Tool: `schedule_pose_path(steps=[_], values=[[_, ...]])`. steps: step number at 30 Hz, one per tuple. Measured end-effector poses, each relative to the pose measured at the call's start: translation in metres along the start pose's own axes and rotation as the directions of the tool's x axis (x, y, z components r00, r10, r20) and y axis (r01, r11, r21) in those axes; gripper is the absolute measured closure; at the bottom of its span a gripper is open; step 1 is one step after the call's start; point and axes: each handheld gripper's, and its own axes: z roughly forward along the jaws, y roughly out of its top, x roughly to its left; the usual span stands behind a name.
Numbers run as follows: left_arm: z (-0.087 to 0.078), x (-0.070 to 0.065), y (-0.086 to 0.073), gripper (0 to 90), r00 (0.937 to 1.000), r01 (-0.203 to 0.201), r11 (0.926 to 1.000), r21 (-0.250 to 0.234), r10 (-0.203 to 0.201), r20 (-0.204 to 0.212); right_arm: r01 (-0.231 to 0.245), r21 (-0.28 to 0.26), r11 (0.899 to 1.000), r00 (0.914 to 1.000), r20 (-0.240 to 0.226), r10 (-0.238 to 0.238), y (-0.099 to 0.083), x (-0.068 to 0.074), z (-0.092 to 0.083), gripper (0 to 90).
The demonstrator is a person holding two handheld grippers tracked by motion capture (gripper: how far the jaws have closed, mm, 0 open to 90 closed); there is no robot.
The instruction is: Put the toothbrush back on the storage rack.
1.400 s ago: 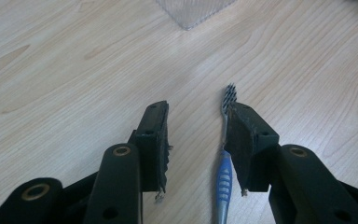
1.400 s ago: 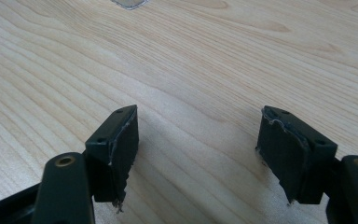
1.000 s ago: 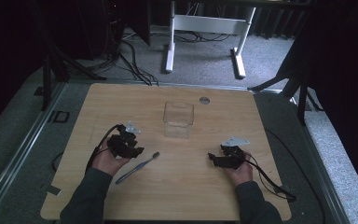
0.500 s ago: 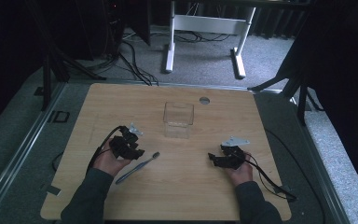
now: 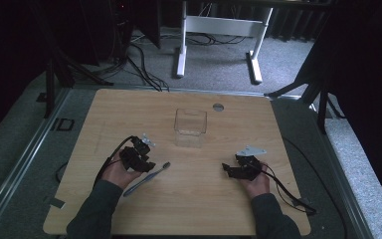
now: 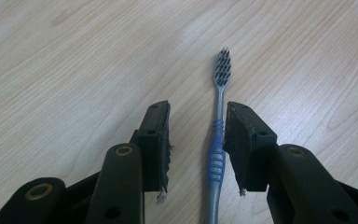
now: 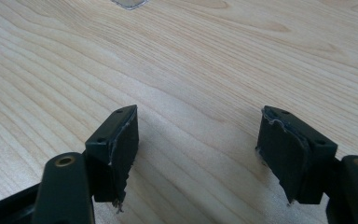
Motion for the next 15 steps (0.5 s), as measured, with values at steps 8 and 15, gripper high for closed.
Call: schedule_pose_path(steps=[8,15], values=[[0.0047,-0.0011,0.0006,63.0,1.0,0.001,0.9994,0.035,-0.001,0.007,0.0,0.001,1.0,1.0,0.0,0.0,0.0,0.0,-0.0001,28.7],[0.009,-0.0021,0.002,63.3,0.9998,-0.002,0.997,0.077,0.001,0.019,0.0,0.001,1.0,1.0,0.0,0.0,0.0,0.0,-0.0001,28.7]])
